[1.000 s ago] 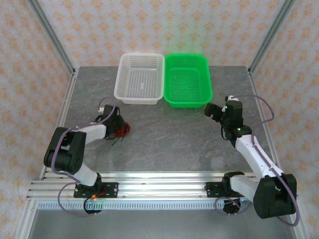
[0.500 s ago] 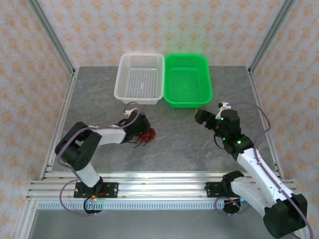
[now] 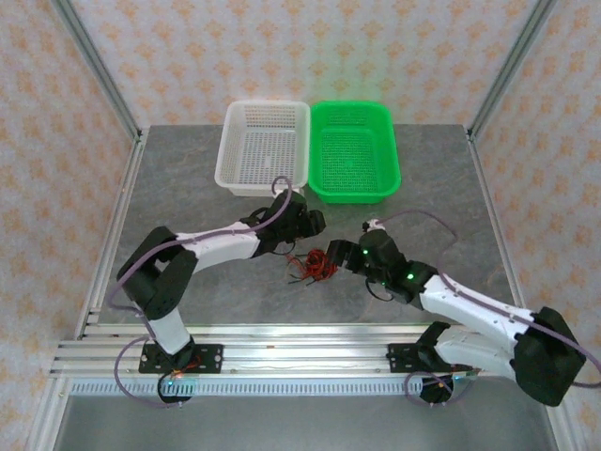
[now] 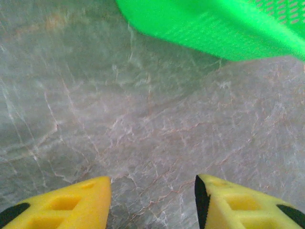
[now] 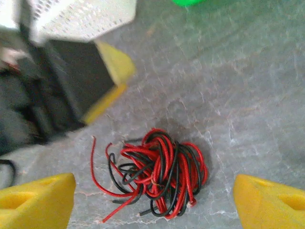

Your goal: Untangle the cables

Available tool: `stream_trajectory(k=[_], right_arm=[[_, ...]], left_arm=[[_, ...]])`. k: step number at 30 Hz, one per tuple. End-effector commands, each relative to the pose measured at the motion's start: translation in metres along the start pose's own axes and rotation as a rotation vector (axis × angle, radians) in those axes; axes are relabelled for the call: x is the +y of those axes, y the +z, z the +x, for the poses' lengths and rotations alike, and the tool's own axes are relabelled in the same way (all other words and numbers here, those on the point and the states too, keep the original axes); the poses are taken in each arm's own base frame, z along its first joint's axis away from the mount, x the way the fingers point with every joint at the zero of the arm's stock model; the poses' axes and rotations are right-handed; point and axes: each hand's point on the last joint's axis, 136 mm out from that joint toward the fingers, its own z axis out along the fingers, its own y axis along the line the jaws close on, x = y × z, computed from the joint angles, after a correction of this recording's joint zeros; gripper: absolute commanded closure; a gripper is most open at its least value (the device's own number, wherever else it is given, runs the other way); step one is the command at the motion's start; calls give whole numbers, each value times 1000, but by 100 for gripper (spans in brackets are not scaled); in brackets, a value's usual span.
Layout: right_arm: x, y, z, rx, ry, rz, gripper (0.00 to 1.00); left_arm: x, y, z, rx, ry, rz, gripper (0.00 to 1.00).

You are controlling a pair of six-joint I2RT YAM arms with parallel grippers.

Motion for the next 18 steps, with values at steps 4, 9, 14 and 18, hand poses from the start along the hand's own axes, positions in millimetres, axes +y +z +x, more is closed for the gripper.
stream_trajectory(k=[4,9,14,18], right_arm=[[-9,18,9,8,112,94,26],[-16,34,24,59,125,126,39],[-8,46,32,94,95,140,45],[1,56,41,124,58,155,47]], left_arm=[[5,-63,-46,-167,100,-125,45],[12,-106,-60,-263,131,-160,42],[18,-127,-58,-286,142,-159,41],[23,-132,-51,-282,146,-146,41]])
